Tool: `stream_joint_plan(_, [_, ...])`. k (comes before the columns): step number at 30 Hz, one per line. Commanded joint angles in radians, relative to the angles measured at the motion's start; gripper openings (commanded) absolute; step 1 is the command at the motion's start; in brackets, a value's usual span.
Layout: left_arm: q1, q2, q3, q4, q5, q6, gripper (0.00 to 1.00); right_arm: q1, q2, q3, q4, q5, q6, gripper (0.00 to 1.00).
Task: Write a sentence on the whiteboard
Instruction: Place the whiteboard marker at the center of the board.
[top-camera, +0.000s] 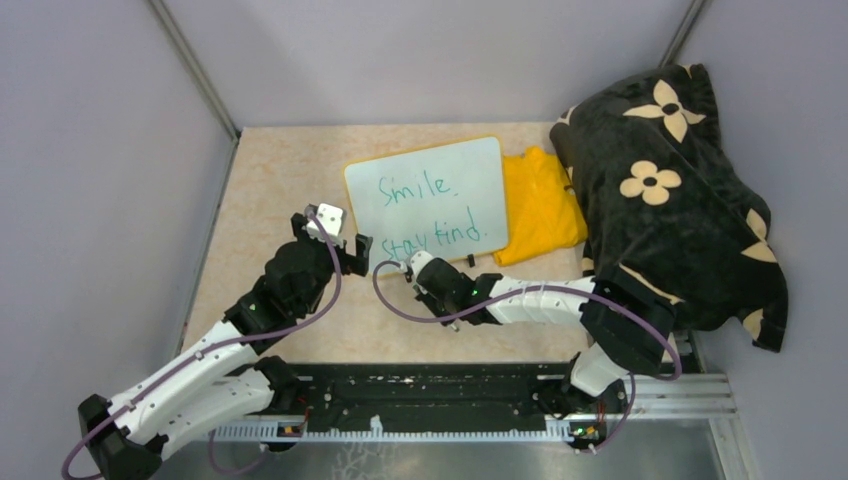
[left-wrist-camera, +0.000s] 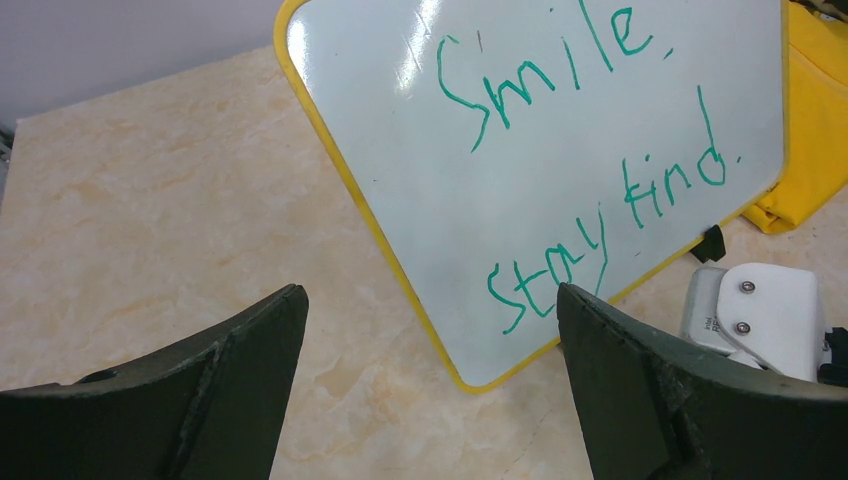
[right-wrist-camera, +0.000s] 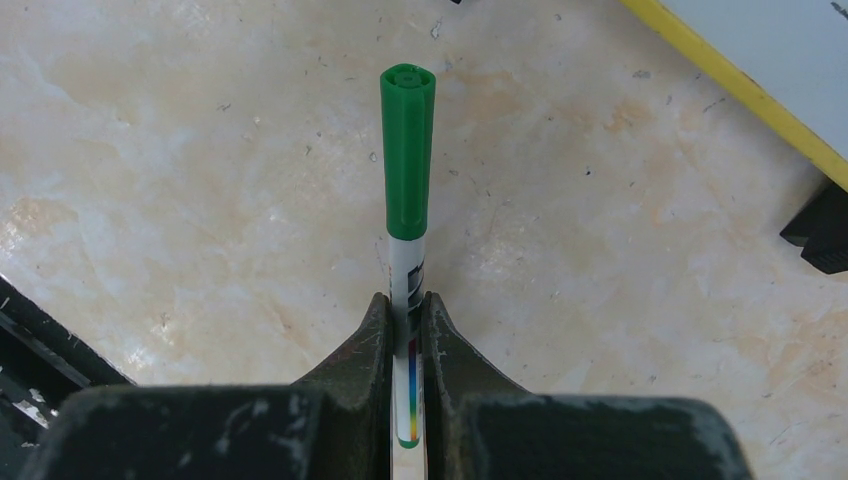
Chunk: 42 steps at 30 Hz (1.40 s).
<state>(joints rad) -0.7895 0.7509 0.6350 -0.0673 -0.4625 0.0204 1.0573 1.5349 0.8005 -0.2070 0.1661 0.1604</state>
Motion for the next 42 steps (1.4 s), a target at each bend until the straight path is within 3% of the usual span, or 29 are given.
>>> stream_joint_plan(1, [0.001, 0.000, -0.006, 0.019, 0.007, 0.008, 0.98, -0.005, 0.007, 0.023, -0.004, -0.013, 0.011, 0.00])
stream_joint_plan(34, [0.001, 0.004, -0.005, 0.017, 0.008, 0.006, 0.98, -0.005, 0.052, 0.017, 0.004, -0.012, 0.028, 0.13])
stream_joint_plan(42, [0.001, 0.004, -0.004, 0.015, 0.008, 0.005, 0.98, -0.005, 0.048, 0.014, 0.008, -0.009, 0.030, 0.23])
